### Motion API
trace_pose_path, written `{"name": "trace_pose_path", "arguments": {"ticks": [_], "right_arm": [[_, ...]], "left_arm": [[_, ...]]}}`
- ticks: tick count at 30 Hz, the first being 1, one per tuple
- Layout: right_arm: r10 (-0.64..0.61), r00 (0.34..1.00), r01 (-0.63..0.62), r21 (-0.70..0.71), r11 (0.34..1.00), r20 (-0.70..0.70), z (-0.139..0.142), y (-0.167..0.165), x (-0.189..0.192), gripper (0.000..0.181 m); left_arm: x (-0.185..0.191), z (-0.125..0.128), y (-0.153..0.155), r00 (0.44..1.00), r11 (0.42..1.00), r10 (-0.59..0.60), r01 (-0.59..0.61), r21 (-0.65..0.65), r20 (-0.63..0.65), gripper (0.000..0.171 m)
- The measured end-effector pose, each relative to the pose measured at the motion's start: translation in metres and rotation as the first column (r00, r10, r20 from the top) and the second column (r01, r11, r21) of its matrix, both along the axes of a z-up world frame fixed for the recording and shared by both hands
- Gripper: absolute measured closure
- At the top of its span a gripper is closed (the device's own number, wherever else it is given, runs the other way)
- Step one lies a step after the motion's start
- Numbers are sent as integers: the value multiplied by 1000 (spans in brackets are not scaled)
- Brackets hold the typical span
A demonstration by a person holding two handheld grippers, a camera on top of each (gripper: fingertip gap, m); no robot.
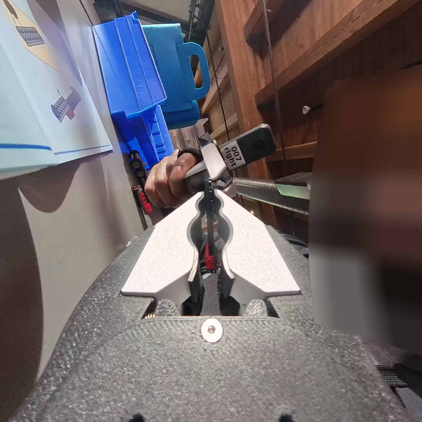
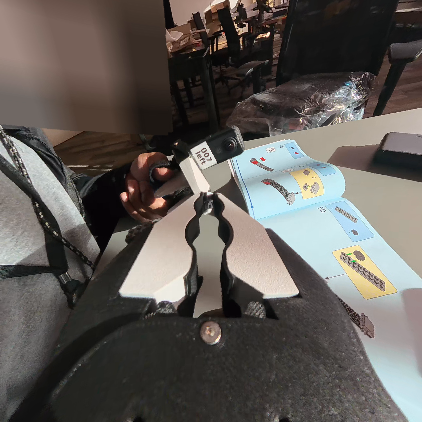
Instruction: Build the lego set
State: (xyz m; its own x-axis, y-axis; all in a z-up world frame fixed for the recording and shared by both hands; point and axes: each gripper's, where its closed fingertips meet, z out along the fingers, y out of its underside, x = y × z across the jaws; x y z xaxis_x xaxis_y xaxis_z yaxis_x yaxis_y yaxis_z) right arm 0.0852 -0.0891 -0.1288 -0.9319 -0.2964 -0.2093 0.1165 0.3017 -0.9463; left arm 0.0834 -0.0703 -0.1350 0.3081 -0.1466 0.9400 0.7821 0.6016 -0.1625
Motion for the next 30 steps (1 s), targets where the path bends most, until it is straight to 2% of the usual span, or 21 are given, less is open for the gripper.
{"name": "trace_pose_path", "arguments": {"ticks": [6, 12, 18, 22, 27, 30], "right_arm": [[-5, 1000, 5, 48, 999, 2, -3, 1, -2, 172], [-7, 998, 2, 76, 997, 65, -3, -1, -1, 172], [1, 994, -9, 77, 997, 108, -2, -2, 2, 164], [-32, 995, 24, 86, 996, 97, -3, -1, -5, 159], [-139, 989, 132, 131, 983, 49, -10, 8, -27, 156], [-133, 991, 133, 147, 980, -11, -16, 16, -26, 149]], "left_arm": [[-1, -2, 1, 1000, 1000, 1, 0, -3, 15, 167], [-2, -2, 1, 1000, 1000, -2, 1, 24, 31, 167], [-2, -2, -1, 999, 999, 1, -2, 35, 36, 167], [-3, -3, -2, 999, 1000, 11, -12, 29, 42, 167], [-6, -9, -2, 997, 999, 37, -35, -25, 61, 167], [-6, -11, -1, 997, 999, 39, -37, -40, 63, 167]]}}
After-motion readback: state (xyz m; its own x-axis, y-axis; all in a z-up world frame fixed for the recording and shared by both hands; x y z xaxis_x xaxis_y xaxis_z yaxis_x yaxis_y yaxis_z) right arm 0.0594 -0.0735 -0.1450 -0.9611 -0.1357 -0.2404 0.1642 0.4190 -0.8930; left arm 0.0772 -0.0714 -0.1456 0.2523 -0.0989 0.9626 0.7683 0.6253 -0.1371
